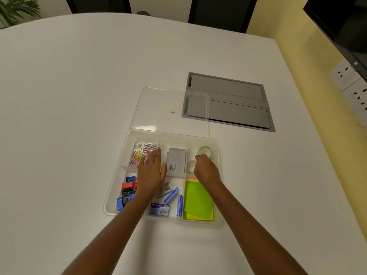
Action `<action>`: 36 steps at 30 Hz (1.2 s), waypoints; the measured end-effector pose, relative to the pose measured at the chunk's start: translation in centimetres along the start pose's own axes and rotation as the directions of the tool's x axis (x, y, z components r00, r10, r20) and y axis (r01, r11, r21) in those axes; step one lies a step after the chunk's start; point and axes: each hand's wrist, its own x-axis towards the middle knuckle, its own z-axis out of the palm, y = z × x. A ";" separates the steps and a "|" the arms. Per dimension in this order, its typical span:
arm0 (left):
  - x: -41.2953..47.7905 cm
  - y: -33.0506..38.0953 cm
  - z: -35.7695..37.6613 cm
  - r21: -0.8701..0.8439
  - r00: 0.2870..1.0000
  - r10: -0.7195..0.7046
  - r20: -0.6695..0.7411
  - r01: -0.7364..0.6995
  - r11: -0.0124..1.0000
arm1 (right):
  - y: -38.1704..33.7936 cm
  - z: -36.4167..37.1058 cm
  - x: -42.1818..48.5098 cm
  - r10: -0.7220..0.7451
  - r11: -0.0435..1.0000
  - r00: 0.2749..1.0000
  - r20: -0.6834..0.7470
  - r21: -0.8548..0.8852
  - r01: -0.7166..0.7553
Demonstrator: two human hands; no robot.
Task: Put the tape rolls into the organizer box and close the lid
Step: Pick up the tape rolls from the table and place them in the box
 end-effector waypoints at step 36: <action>0.1 0.1 -0.1 -0.036 1.000 -0.010 -0.011 0.010 0.999 | -0.9 -0.9 -0.4 0.236 0.937 0.959 0.154 0.226 -0.267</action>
